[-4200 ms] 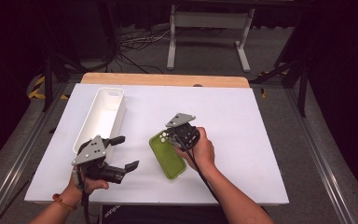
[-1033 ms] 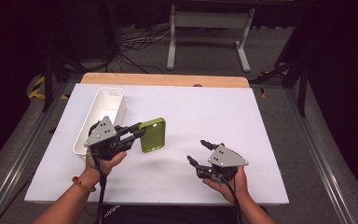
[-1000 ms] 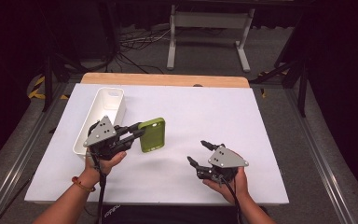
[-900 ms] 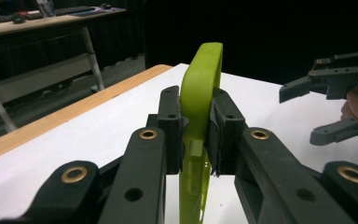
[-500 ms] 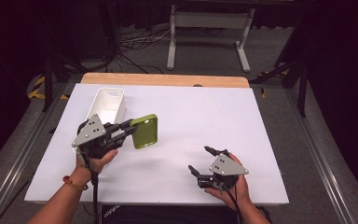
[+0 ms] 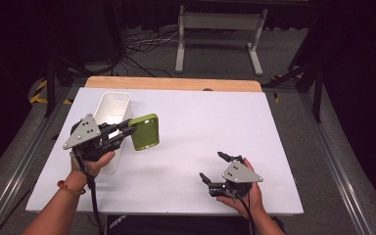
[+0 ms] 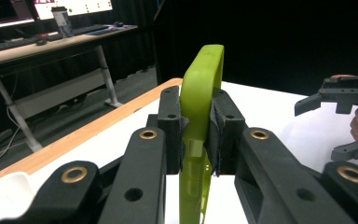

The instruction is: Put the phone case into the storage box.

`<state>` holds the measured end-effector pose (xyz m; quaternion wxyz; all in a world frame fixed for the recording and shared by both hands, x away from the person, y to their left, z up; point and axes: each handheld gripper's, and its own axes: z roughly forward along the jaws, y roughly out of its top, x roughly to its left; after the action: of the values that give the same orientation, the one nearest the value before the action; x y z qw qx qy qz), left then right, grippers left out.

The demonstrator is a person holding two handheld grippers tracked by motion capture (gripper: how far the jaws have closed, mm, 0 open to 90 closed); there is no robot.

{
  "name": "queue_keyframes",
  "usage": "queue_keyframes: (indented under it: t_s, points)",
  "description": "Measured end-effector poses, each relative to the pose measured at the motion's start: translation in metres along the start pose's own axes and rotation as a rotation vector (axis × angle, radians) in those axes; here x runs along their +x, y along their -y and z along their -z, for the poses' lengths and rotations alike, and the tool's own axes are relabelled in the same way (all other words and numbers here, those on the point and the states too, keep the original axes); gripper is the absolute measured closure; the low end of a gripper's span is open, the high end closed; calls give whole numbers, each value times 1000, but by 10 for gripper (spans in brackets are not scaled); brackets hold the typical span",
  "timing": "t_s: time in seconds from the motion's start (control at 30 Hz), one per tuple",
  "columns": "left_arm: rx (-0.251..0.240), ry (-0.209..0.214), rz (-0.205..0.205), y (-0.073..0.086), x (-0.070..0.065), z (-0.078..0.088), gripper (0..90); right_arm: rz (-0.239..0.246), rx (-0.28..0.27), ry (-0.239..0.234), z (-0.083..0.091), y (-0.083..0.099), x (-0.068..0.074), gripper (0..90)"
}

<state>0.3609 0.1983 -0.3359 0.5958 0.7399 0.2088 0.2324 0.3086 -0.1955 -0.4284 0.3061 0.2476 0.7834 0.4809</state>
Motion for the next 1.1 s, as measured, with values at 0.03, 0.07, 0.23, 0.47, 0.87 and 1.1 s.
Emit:
queue_keyframes:
  t_s: [0.03, 0.07, 0.23, 0.47, 0.87, 1.1]
  points:
    - [-5, -6, -7, 0, 1, 0, 777, -2, -1, 7, 0, 0, 0, 130]
    - [-11, -16, -4, -1, 3, 2, 777, 1, 2, 17, 0, -1, 0, 120]
    - [-6, -18, 6, -4, 10, 6, 777, -14, -16, 14, 2, -2, -1, 111]
    - [-15, -49, -10, -13, 20, 14, 777, 0, -11, 28, 2, -2, 0, 110]
    - [-11, -103, 3, -19, 43, 24, 776, -6, -7, 30, 1, -2, -1, 111]
    - [21, -116, -18, -21, 51, 25, 777, -7, -17, 40, 2, -3, -4, 111]
